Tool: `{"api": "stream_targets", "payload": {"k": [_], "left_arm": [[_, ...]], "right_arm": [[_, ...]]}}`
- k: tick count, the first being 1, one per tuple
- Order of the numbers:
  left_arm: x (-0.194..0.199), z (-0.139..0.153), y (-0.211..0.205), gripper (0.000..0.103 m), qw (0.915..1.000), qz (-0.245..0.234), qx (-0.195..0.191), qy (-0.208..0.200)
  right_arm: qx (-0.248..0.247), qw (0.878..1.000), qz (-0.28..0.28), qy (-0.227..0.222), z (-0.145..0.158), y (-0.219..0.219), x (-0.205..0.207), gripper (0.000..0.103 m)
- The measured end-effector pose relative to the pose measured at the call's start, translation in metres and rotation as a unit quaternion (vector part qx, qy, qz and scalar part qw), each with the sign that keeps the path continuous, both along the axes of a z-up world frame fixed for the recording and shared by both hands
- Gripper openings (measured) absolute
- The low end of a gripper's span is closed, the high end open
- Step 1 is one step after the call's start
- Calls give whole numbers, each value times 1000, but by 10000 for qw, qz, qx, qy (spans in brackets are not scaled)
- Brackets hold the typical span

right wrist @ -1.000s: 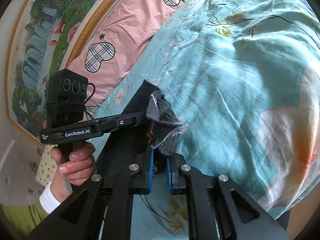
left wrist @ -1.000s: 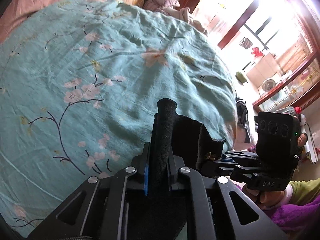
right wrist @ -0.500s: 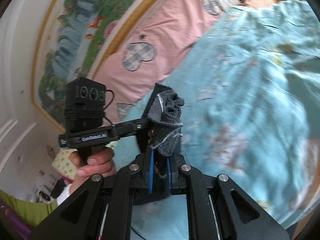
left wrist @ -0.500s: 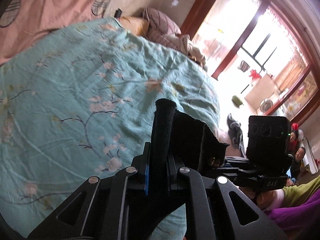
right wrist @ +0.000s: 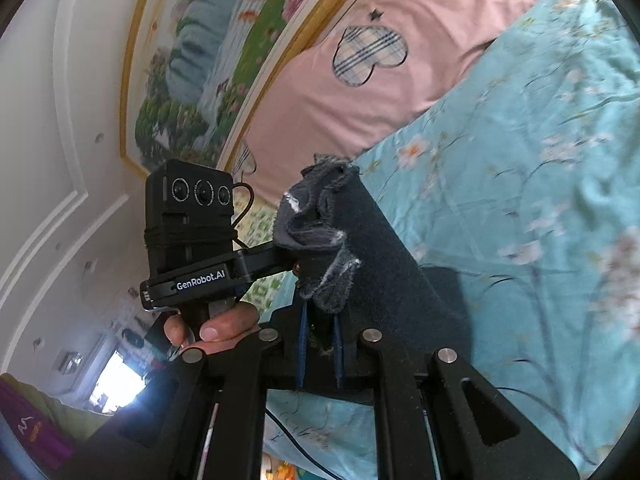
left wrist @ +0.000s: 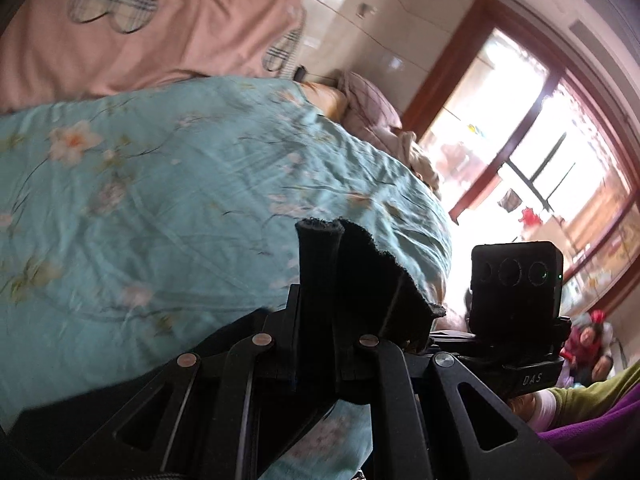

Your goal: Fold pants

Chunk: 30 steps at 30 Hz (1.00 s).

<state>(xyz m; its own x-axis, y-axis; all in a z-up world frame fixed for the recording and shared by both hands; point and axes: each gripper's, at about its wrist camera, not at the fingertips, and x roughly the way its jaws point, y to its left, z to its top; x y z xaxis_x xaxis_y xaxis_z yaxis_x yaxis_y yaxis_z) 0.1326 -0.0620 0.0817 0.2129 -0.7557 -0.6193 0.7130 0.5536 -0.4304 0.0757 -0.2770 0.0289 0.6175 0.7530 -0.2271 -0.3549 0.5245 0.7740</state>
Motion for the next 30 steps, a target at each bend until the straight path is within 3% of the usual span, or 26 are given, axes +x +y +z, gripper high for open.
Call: {"api": "stream_targets", "payload": {"k": [13, 19, 30], "left_arm": [[1, -61, 89, 8, 9935, 906, -280, 624], [5, -88, 106, 7, 9896, 1137, -200, 853], [3, -112, 126, 8, 9835, 1441, -125, 1085]], "right_arm": [[-405, 9953, 757, 449, -35, 69, 28, 12], [-630, 9913, 908, 709, -53, 90, 34, 14], [-1162, 9844, 1041, 811, -63, 112, 36, 15]]}}
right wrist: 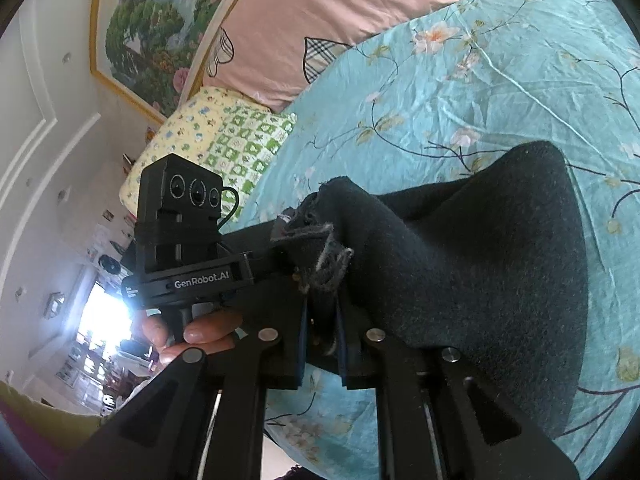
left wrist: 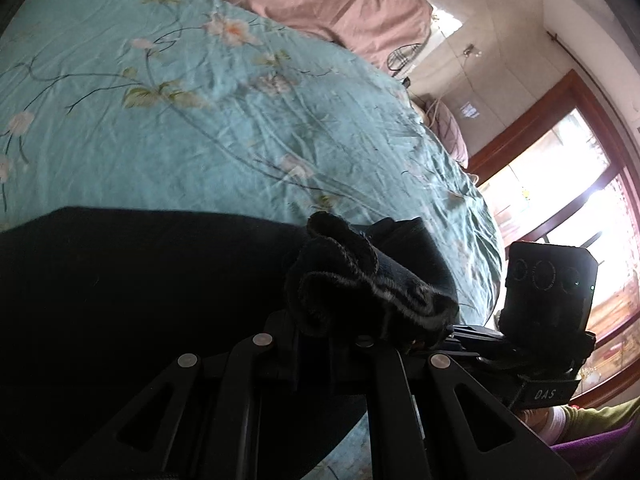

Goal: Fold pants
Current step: 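Lower the held pants onto the sheet with both tools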

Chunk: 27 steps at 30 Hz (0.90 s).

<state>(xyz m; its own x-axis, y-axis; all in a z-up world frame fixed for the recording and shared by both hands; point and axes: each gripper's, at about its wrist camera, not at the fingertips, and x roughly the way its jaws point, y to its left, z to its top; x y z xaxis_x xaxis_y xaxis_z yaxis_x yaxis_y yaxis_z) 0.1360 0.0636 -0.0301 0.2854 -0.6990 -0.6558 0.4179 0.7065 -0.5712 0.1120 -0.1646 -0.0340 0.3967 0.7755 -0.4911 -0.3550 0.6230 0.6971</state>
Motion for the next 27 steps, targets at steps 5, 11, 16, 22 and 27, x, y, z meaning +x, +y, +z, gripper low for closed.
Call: {"api": "stream_targets", "payload": {"k": [5, 11, 16, 22, 27], "left_arm": [[0, -3, 8, 11, 9998, 164, 129, 56], [-4, 3, 22, 14, 9988, 411, 258, -19], [-12, 5, 38, 19, 9974, 659, 278, -25], [-32, 2, 69, 26, 9925, 1212, 95, 100], [-49, 3, 100, 36, 9837, 1784, -88, 224]], "right_arm": [[-259, 9996, 76, 65, -3, 7, 0, 21], [-366, 9988, 324, -65, 1, 21, -5, 48], [-347, 9984, 450, -16, 0, 29, -6, 50], [-293, 9982, 520, -9, 4, 33, -8, 50], [-263, 9976, 641, -79, 9, 40, -10, 50]]}}
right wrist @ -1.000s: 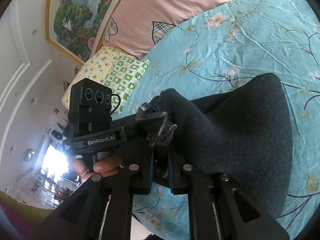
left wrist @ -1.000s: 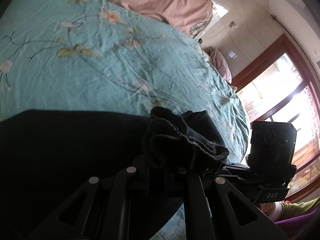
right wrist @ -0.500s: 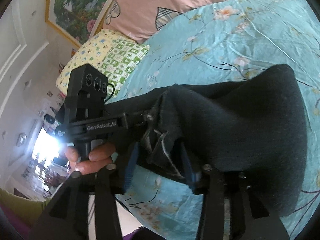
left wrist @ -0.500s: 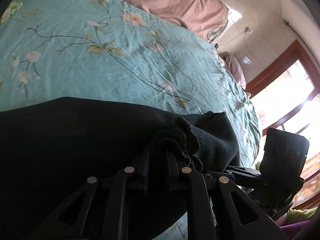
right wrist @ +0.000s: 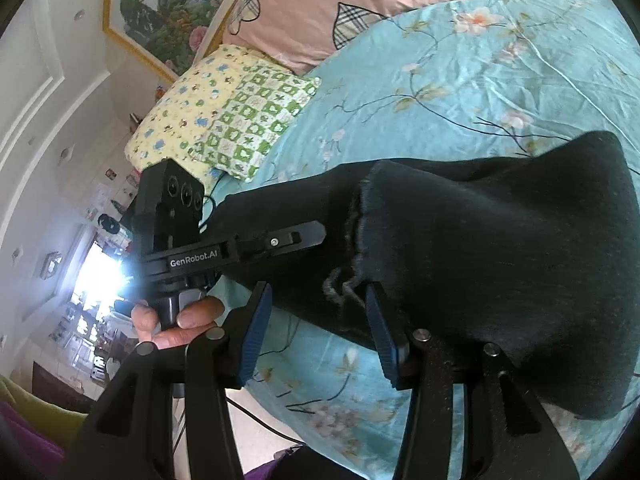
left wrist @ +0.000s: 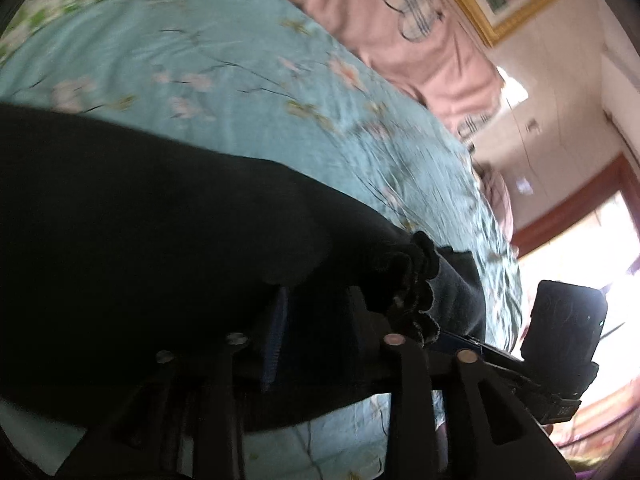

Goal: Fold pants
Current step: 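Lower the held pants onto the sheet with both tools, then grip the pants' folded end with the left tool while the right tool grips beside it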

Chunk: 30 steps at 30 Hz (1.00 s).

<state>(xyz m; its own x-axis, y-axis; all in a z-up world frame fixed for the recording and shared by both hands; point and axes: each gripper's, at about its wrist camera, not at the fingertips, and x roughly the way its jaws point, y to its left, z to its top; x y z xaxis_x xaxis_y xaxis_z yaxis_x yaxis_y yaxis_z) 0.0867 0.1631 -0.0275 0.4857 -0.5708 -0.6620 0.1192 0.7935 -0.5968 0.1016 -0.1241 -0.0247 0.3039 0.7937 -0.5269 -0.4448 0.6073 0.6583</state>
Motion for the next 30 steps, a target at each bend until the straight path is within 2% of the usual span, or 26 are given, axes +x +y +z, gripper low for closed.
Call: {"api": "stream_targets", "payload": {"k": [5, 10, 17, 20, 30], "left_arm": [[-17, 5, 21, 36, 9991, 419, 64, 13], [-36, 7, 41, 40, 9967, 803, -116, 32], [-57, 5, 59, 40, 9932, 1160, -53, 81], [-66, 9, 68, 40, 9913, 1311, -25, 75], [-89, 20, 111, 40, 9790, 2031, 180, 34]], "right_arm": [[15, 9999, 145, -29, 3, 11, 2, 50], [60, 9996, 258, -83, 7, 24, 5, 50], [52, 9990, 410, -160, 13, 44, 11, 51], [15, 9987, 454, -235, 15, 54, 15, 56], [-112, 9961, 774, -413, 27, 90, 33, 57]]}}
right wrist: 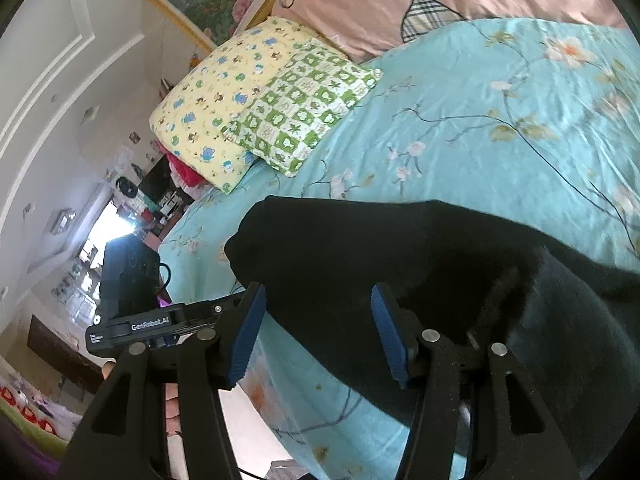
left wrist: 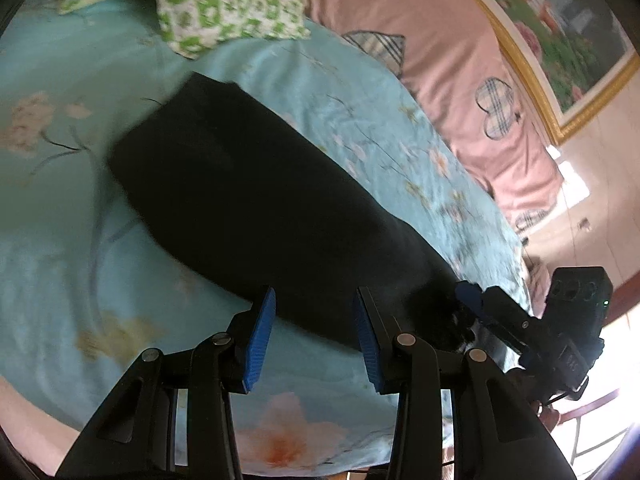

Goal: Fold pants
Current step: 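Grip the pants' folded end with the left tool while the right tool grips beside it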

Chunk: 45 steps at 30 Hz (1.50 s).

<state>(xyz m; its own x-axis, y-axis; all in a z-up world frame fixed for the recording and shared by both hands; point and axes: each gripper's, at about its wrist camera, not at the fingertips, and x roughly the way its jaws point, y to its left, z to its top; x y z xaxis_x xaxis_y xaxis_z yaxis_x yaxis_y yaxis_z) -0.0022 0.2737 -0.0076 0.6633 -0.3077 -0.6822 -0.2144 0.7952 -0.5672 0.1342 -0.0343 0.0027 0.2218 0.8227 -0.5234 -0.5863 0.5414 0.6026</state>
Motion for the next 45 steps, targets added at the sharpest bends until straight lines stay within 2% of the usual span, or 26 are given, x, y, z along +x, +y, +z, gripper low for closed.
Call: {"api": "stream_targets", "payload": {"k": [4, 7, 19, 29, 38, 45], "left_arm": [[-7, -1, 19, 46, 9995, 302, 73, 43], [-9, -3, 30, 46, 9988, 473, 144, 71], [-9, -20, 69, 47, 9940, 1063, -13, 252], [4, -29, 84, 47, 9924, 1185, -120, 307], [8, -34, 89, 48, 9920, 1203, -201, 320], [15, -36, 90, 48, 9920, 1211, -139, 327]], "right_arm": [[-53, 9999, 137, -62, 5, 18, 8, 57], [-95, 9996, 244, -112, 7, 31, 13, 57], [-380, 9965, 709, -207, 10, 89, 34, 57], [-867, 9863, 1310, -503, 12, 155, 63, 57], [-1139, 9775, 1690, -537, -1, 200, 80, 57], [-1523, 9641, 2076, -654, -15, 234, 87, 57]]}}
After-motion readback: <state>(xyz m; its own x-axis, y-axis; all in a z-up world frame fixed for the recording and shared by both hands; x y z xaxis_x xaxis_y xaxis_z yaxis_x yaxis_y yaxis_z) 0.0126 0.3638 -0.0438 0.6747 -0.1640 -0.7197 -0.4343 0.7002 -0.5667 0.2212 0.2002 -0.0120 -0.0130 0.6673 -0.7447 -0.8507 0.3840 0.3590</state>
